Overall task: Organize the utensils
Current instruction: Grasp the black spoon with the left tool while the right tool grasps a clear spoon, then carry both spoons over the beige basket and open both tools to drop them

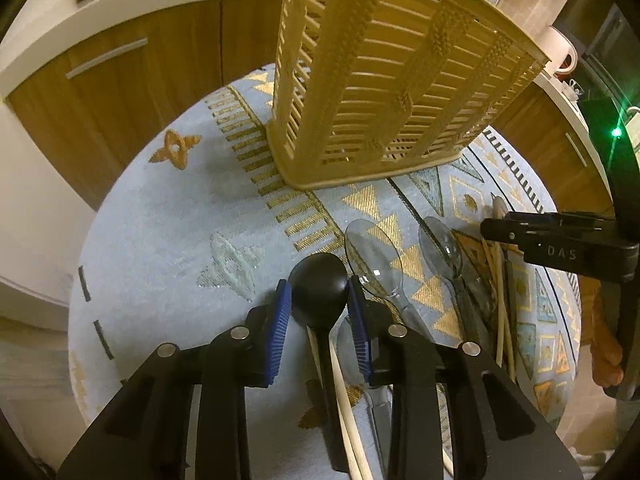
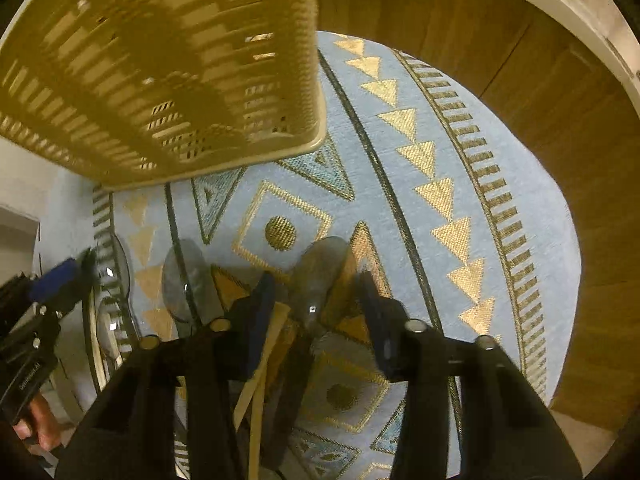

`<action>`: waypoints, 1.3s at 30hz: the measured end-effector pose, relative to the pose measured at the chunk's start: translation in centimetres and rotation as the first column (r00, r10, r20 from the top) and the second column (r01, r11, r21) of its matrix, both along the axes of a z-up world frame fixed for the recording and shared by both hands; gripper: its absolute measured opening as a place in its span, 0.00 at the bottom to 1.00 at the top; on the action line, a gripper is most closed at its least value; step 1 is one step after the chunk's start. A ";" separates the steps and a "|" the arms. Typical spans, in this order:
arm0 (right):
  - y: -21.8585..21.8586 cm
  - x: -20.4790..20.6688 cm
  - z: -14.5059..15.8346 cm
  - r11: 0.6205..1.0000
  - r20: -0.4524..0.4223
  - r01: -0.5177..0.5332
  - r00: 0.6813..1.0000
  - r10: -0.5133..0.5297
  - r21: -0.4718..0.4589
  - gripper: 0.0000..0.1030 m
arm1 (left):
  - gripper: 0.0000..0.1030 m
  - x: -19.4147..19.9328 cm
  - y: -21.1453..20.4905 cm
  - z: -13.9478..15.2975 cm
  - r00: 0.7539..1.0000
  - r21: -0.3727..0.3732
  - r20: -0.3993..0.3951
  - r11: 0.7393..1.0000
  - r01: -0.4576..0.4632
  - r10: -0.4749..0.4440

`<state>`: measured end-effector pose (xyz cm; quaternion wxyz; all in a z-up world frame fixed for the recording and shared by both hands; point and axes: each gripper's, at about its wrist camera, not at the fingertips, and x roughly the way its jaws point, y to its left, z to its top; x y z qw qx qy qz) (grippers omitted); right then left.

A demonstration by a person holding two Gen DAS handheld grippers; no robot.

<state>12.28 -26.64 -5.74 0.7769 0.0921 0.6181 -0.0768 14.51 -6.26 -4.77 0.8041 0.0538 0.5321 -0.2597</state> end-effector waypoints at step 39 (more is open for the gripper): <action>-0.2 -8.3 22.5 0.992 0.846 -0.023 0.519 0.120 -0.126 0.28 | 0.00 -3.8 0.7 20.3 0.643 -0.505 0.676 0.862 0.049 0.360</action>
